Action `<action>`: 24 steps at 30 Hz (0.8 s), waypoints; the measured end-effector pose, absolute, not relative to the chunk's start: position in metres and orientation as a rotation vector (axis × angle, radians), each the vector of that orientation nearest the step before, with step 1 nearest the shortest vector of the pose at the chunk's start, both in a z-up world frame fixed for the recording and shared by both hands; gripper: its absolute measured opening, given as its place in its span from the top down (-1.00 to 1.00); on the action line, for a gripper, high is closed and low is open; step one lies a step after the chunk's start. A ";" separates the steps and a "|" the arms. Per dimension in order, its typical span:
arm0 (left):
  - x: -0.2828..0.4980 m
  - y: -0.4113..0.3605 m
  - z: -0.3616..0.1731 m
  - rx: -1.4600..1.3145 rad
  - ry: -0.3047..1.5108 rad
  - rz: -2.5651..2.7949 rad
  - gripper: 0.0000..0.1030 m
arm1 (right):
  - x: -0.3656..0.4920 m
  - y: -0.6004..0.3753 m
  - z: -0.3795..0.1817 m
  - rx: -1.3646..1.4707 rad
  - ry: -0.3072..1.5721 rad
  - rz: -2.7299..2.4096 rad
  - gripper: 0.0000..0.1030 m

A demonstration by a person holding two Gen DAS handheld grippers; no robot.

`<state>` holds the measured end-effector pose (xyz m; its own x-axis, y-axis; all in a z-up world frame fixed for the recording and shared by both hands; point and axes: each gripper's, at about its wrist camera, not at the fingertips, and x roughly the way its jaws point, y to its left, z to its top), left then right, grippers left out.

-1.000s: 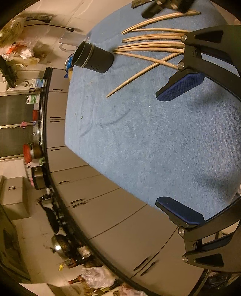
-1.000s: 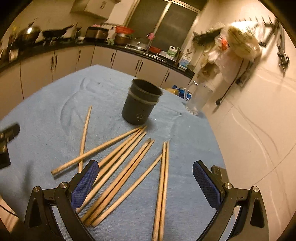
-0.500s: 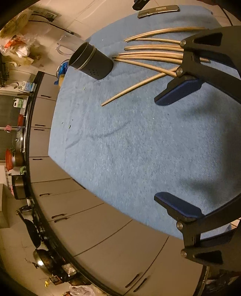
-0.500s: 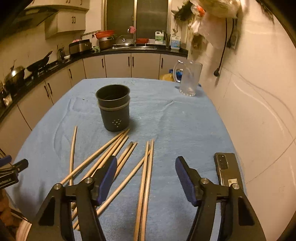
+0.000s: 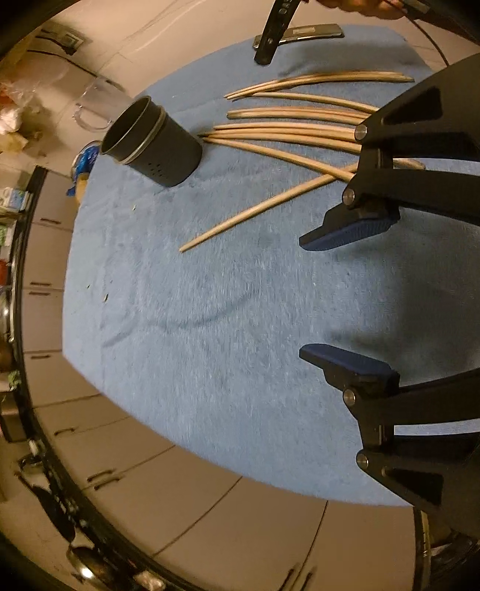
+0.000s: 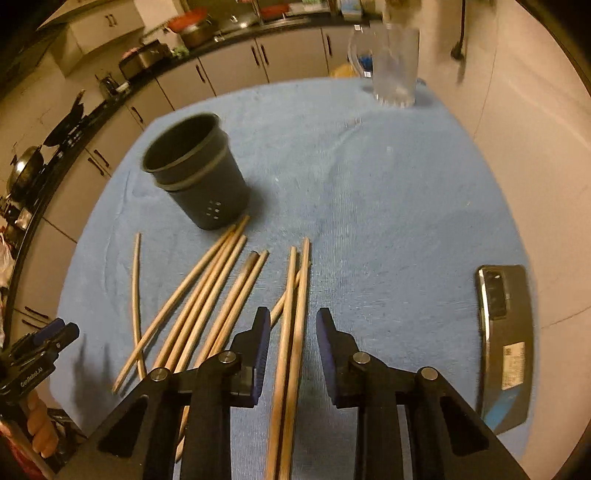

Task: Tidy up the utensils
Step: 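Close the left gripper on one chopstick while the right gripper grasps another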

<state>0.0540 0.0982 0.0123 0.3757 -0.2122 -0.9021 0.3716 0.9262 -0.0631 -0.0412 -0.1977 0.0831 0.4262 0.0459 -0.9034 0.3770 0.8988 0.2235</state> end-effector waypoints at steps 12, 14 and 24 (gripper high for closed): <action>0.072 0.082 0.008 0.188 1.168 -0.382 0.00 | -0.015 -0.207 0.054 0.440 1.216 -0.230 0.69; 0.075 0.079 0.008 0.191 1.171 -0.386 0.00 | -0.011 -0.205 0.051 0.426 1.224 -0.234 0.71; 0.106 0.057 -0.005 0.155 1.250 -0.386 0.00 | -0.003 -0.203 0.038 0.346 1.241 -0.243 0.83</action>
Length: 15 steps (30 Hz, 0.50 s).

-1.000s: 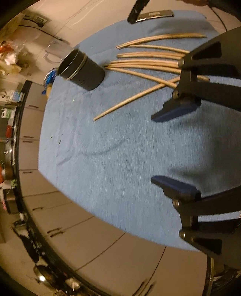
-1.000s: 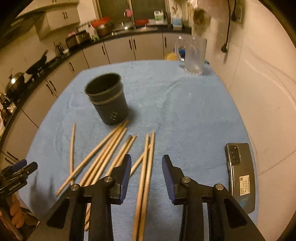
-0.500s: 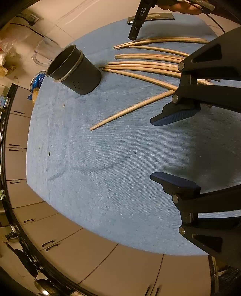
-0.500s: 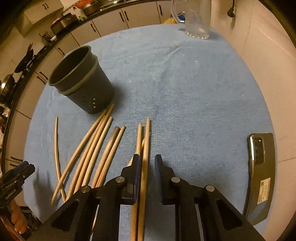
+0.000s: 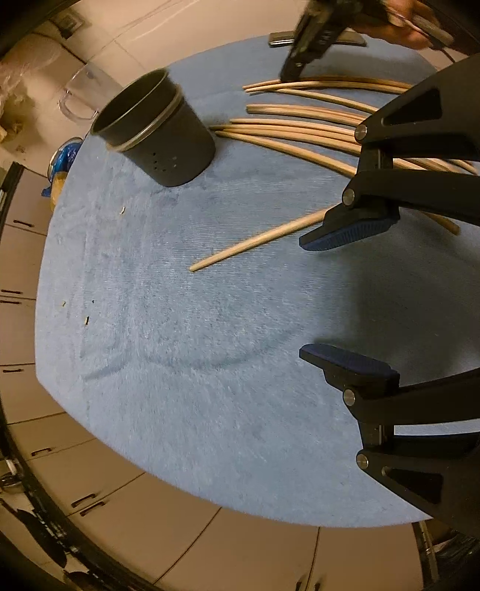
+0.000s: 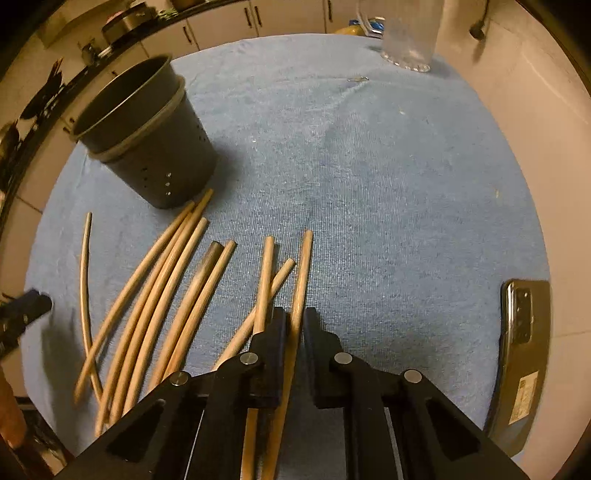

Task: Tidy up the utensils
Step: 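Close the left gripper on one chopstick while the right gripper grasps another, then lift the chopsticks upright with both grippers and carry them toward the grey holder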

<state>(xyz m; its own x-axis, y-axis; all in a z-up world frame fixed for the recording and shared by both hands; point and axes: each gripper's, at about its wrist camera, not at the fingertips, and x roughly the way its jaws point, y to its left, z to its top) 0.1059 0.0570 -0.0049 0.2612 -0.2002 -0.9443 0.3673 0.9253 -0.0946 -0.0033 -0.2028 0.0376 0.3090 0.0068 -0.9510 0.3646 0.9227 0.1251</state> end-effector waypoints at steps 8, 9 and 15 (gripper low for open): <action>0.130 0.021 -0.018 0.171 1.294 -0.360 0.01 | -0.015 -0.206 0.050 0.356 1.174 -0.217 0.86; 0.131 0.017 -0.019 0.170 1.298 -0.354 0.08 | -0.017 -0.205 0.052 0.355 1.166 -0.214 0.86; 0.128 -0.002 -0.024 0.230 1.279 -0.318 0.63 | -0.033 -0.209 0.065 0.372 1.125 -0.189 0.86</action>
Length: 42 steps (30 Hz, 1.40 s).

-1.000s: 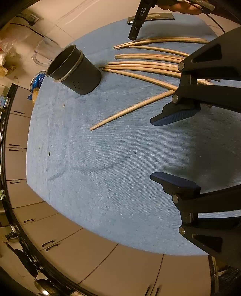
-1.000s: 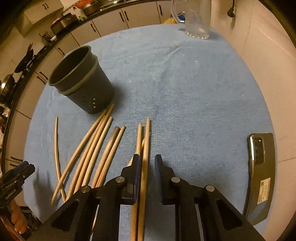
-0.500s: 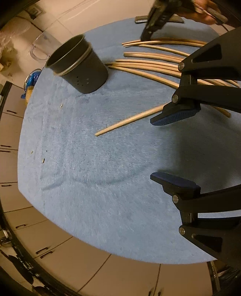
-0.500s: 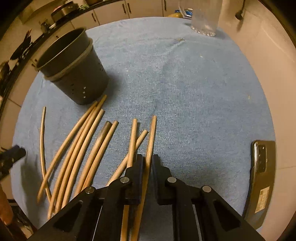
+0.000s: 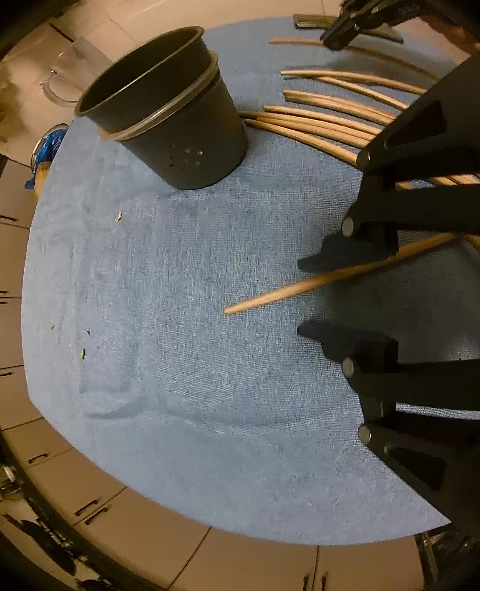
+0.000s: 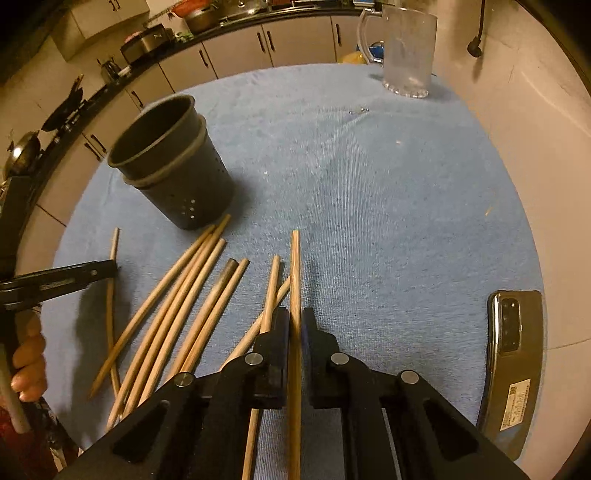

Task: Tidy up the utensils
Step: 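Lift the chopsticks upright with both grippers and carry them toward the grey holder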

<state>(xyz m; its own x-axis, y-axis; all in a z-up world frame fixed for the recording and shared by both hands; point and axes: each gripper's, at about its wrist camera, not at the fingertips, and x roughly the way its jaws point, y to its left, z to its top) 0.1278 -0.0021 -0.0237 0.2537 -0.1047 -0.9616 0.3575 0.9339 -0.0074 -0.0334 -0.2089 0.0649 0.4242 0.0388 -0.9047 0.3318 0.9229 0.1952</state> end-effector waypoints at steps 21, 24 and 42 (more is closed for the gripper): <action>0.060 0.022 0.087 0.180 0.899 -0.418 0.88 | -0.049 -0.196 0.135 0.365 0.848 -0.121 0.86; 0.051 0.027 0.103 0.170 0.849 -0.431 0.88 | -0.054 -0.190 0.145 0.366 0.800 -0.113 0.86; 0.038 0.042 0.141 0.139 0.761 -0.478 0.88 | -0.064 -0.171 0.182 0.351 0.639 -0.086 0.86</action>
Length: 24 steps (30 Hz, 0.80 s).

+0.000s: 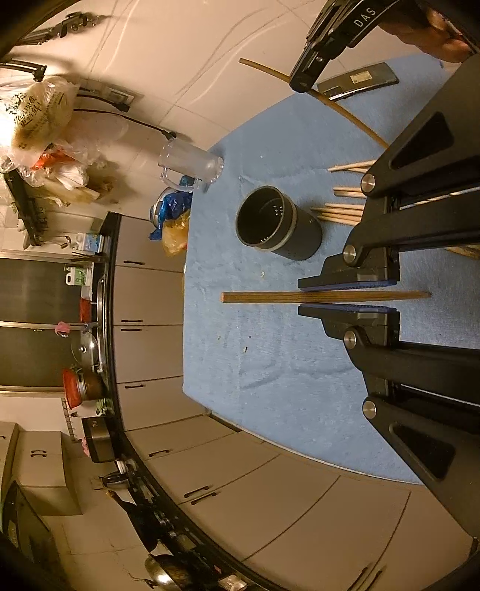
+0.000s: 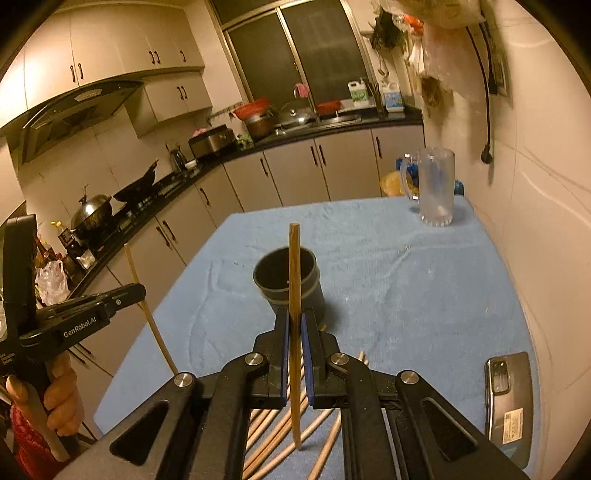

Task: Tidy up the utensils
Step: 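Lift the chopsticks upright with both grippers and carry them toward the grey holder, then lower both chopsticks into the grey holder and open both grippers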

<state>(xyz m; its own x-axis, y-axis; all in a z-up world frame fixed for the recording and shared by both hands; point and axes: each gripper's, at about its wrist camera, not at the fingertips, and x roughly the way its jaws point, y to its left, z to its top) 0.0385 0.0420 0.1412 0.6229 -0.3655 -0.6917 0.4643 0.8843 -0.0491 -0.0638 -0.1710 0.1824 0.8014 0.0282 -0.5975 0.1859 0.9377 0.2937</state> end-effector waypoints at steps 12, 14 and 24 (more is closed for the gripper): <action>0.043 0.031 0.165 0.138 0.721 -0.496 0.88 | -0.057 -0.174 0.207 0.344 0.575 -0.087 0.86; 0.044 0.029 0.170 0.136 0.716 -0.503 0.88 | -0.055 -0.177 0.207 0.357 0.573 -0.086 0.86; 0.047 0.017 0.209 0.134 0.664 -0.547 0.88 | -0.044 -0.190 0.219 0.399 0.538 -0.086 0.86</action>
<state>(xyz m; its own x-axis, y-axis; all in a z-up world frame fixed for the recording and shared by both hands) 0.0469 0.0168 0.2091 0.6529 -0.4385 -0.6176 0.5220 0.8513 -0.0526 -0.0437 -0.1904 0.2193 0.8572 0.0238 -0.5144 0.1827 0.9199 0.3470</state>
